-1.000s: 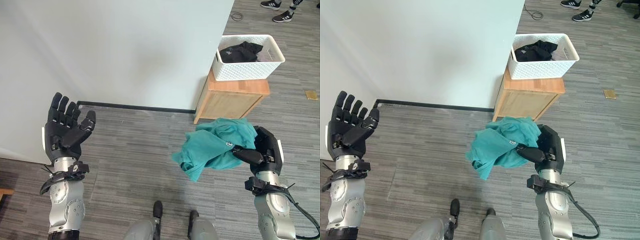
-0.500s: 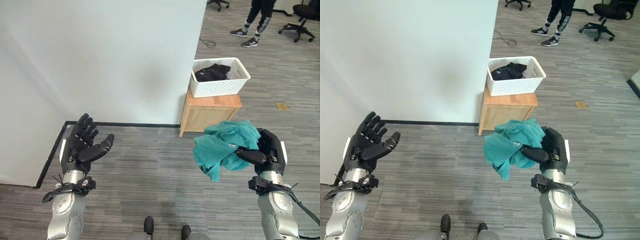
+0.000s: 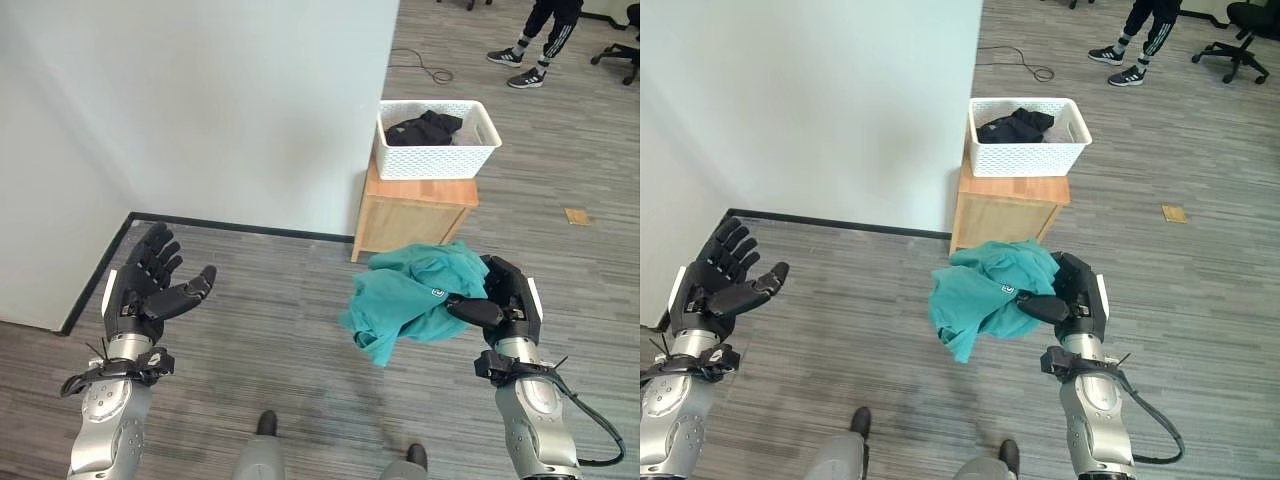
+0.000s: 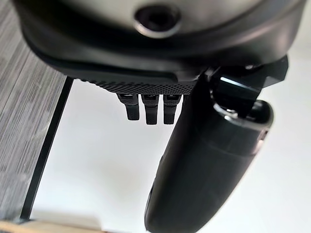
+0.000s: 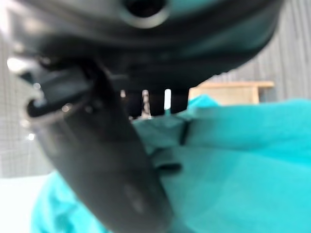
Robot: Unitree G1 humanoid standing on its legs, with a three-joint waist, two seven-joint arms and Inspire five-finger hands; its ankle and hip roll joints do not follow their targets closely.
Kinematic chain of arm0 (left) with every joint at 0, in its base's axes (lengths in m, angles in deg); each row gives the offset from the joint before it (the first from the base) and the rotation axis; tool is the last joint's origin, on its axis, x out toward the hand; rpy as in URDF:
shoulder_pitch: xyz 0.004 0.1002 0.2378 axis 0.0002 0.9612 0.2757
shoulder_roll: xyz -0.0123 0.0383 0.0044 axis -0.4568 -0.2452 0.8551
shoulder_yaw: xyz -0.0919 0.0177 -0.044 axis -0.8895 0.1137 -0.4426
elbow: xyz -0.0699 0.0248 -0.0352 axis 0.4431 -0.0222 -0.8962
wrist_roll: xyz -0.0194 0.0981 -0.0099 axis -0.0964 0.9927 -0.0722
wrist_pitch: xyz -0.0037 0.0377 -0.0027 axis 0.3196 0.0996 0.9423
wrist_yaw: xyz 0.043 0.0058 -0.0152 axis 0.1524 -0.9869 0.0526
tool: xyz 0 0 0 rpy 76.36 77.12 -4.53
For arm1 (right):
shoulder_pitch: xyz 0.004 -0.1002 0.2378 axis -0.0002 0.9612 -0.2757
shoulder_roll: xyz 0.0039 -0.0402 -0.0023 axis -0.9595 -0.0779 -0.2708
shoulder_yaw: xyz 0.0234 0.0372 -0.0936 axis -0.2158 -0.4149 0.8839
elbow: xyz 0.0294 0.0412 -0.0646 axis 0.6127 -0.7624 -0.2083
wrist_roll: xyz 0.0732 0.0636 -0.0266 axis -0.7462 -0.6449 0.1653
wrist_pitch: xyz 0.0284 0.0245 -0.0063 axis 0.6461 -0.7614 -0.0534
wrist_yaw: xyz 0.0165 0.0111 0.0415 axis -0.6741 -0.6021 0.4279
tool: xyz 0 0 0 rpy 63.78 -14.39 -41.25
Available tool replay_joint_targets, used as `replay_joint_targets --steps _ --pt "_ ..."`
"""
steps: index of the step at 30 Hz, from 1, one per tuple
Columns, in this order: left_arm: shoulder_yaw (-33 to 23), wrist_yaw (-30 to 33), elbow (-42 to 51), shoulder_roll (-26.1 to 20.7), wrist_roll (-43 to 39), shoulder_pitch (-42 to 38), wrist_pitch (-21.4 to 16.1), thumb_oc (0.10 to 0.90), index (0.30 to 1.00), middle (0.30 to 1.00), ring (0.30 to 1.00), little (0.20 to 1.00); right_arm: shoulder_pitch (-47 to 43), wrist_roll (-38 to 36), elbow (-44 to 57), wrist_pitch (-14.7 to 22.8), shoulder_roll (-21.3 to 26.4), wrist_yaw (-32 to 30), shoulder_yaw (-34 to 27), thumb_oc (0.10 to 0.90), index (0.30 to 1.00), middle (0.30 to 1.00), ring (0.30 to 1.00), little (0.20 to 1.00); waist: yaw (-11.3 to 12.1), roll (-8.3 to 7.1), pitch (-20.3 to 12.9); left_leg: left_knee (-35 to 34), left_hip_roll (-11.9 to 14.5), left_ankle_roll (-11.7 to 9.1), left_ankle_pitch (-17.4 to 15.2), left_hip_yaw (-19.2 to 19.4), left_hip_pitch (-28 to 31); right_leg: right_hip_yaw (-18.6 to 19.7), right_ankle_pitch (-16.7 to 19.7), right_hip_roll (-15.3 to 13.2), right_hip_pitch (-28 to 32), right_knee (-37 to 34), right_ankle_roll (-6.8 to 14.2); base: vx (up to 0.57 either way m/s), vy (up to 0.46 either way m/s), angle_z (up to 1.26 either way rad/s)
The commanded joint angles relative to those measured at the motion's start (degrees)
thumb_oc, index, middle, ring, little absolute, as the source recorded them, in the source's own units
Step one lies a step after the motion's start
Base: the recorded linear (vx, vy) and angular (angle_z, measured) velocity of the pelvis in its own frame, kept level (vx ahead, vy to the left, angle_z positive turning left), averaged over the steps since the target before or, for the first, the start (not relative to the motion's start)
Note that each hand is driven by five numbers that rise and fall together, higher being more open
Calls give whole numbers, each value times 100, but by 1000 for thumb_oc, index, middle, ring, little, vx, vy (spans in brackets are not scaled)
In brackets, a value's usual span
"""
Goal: Pick up bed clothes into laundry basket.
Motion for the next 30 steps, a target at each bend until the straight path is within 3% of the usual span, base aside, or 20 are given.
replay_joint_targets --steps 1,2,3,5,6,7,8,9,11,12,13,15,19,22,27,30 --pt "-314 -86 611 -376 -212 -383 -561 800 900 900 900 900 -402 -146 804 661 281 218 -262 400 300 300 300 300 -86 -356 -595 423 687 -322 611 -375 267 17 419 -288 -63 -261 -157 21 -248 9" --pt "-310 -85 609 -373 -211 -382 -561 800 900 900 900 900 -397 -147 804 660 285 219 -264 400 300 300 300 300 -105 -339 -601 410 705 -328 593 -394 277 -18 394 -274 -31 -270 -162 20 -526 15" --pt "-235 -134 462 -254 -289 -365 -494 800 900 900 900 900 -315 -286 843 705 437 200 -377 400 300 300 300 300 -232 -462 -536 1014 889 -99 962 137 -54 -341 398 -20 300 -696 -374 -13 -559 33" --pt "-180 -187 494 -161 -203 -276 -478 800 900 900 900 900 -290 -258 833 681 473 217 -331 400 300 300 300 300 -140 -515 -522 1178 412 -78 612 129 -93 -427 401 79 409 -904 -456 -7 -500 80" --pt "-174 -187 495 -158 -199 -274 -479 800 900 900 900 900 -285 -258 833 681 475 218 -335 400 300 300 300 300 -146 -522 -518 1224 390 -66 571 123 -102 -441 396 58 440 -927 -444 -11 -540 3" --pt "-69 -305 484 -48 -327 -262 -486 800 900 900 900 900 -337 -233 739 618 477 293 -286 400 300 300 300 300 -95 -545 -540 1332 -537 151 -86 411 -244 -547 471 247 516 -1133 -567 -16 -378 -32" --pt "-68 -310 480 -47 -329 -258 -489 800 900 900 900 900 -333 -233 739 616 479 294 -286 400 300 300 300 300 -84 -551 -538 1362 -552 173 -131 431 -235 -540 465 228 540 -1154 -550 -34 -476 -40" --pt "-24 -314 457 -28 -316 -286 -484 800 900 900 900 900 -307 -208 708 613 443 290 -279 400 300 300 300 300 -88 -524 -568 1219 -748 262 -272 574 -237 -570 470 300 534 -1177 -584 22 -143 -3" --pt "76 -269 398 6 -271 -355 -483 800 900 900 900 900 -254 -151 590 607 346 273 -227 400 300 300 300 300 -21 -449 -630 938 -1272 443 -433 510 -200 -563 448 436 503 -1165 -633 45 -157 -11" --pt "83 -265 394 7 -268 -357 -485 800 900 900 900 900 -251 -149 587 609 347 272 -228 400 300 300 300 300 -27 -452 -631 924 -1283 452 -442 503 -184 -573 433 426 517 -1165 -627 42 -128 19" --pt "135 -220 371 45 -177 -394 -456 800 900 900 900 900 -181 -90 501 556 166 315 -85 400 300 300 300 300 -71 -278 -707 145 -1609 666 -263 567 60 -630 495 738 432 -1161 -689 18 -81 26" --pt "185 -183 332 61 -86 -443 -450 800 900 900 900 900 -125 -11 462 526 99 369 -18 400 300 300 300 300 -123 -205 -780 -348 -1578 720 -103 614 255 -671 474 881 396 -1171 -725 31 -50 26" --pt "326 -114 212 127 -100 -673 -449 800 900 900 900 900 -129 24 419 527 86 329 -19 400 300 300 300 300 -234 -207 -737 -506 -1468 682 36 718 269 -825 382 943 381 -1146 -753 -20 -4 13" --pt "425 -113 168 138 -107 -775 -439 800 900 900 900 900 -48 77 437 532 20 248 -140 400 300 300 300 300 -287 -269 -670 -247 -1477 640 -115 811 176 -992 232 815 448 -943 -763 29 47 42" --pt "212 -37 74 160 -97 -611 -459 800 900 900 900 900 -63 142 388 535 -75 218 -228 400 300 300 300 300 -225 -310 -702 -333 -1557 737 -236 812 322 -1099 85 641 479 -591 -721 45 65 11" --pt "25 85 -32 134 -139 -543 -453 800 900 900 900 900 -242 155 434 567 -60 152 -227 400 300 300 300 300 -152 -295 -629 -274 -1540 825 -348 786 334 -1158 -76 528 208 137 -664 53 82 5"
